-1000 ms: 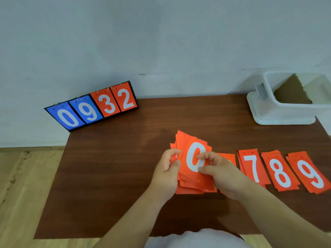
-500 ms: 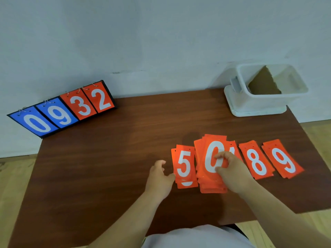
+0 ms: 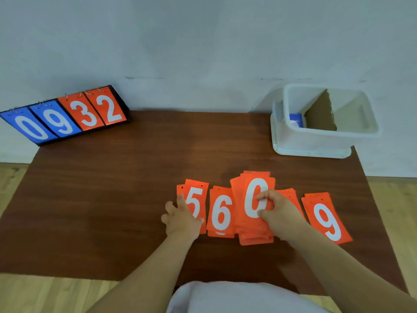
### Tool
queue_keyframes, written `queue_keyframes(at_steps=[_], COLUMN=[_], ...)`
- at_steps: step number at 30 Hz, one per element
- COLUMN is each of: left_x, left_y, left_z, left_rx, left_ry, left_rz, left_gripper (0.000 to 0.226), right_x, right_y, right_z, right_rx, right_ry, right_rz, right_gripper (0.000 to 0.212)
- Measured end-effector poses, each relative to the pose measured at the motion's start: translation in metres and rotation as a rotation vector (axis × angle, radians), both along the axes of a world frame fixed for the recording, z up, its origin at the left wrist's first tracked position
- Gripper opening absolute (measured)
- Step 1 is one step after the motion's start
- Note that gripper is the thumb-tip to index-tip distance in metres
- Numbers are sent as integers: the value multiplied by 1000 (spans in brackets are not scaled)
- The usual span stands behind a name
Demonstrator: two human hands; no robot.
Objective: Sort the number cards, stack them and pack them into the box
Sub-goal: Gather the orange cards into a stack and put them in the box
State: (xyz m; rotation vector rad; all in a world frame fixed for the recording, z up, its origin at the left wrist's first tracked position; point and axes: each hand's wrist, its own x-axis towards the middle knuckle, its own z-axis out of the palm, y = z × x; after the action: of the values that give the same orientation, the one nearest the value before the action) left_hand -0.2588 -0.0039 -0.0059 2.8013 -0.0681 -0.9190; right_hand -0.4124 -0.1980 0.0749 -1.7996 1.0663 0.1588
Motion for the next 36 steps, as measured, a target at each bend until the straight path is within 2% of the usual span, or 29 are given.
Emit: queue_keyframes(at_steps=[5, 10, 16, 25, 29, 36], left_x=[-9, -21, -16, -4, 6, 32], left_y=[7, 11, 15, 15, 25, 56], left_z=[-5, -8, -6, -5, -1, 34], left_rx=[-99, -168, -71, -170, -307, -651], left_ry=[-25, -47, -180, -24, 56, 146], left_rz=[85, 90, -29, -22, 32, 216], left_gripper=[109, 96, 84, 73, 67, 27], right_x=[-3, 1, 12, 24, 28, 37], right_y=[-12, -11, -8, 23, 34, 50], right_z=[-2, -1, 2, 0, 2, 17], right_rx=[50, 72, 74, 92, 50, 43], right_ry=[0, 12, -4, 12, 34, -52], right_rz=[43, 71, 46, -16, -31, -44], right_gripper=[31, 30, 31, 30, 28, 32])
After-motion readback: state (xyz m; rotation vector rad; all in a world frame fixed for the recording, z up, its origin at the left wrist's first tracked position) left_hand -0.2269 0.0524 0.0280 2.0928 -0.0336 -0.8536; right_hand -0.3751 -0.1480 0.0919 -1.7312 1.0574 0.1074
